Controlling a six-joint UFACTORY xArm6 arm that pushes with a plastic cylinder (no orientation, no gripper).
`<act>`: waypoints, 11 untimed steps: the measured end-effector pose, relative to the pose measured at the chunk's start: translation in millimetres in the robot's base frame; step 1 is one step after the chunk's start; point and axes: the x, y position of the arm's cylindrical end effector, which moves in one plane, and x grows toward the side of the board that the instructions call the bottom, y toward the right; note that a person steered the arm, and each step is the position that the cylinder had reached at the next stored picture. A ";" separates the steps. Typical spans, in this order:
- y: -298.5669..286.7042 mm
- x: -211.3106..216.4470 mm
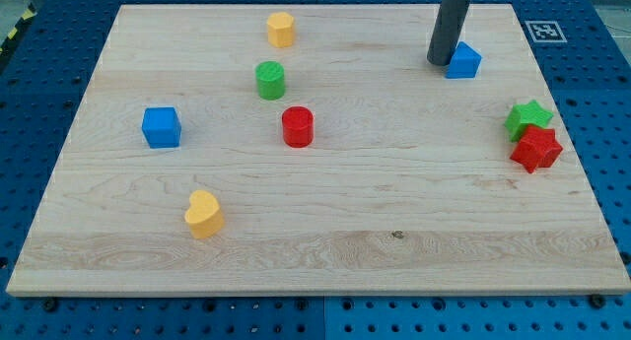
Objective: Push the red circle to the center of the board
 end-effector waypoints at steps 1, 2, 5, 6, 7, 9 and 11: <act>16.7 -5.2; 41.0 19.8; 23.5 61.9; 31.3 49.3; 31.3 45.6; 65.5 56.3; 61.9 74.5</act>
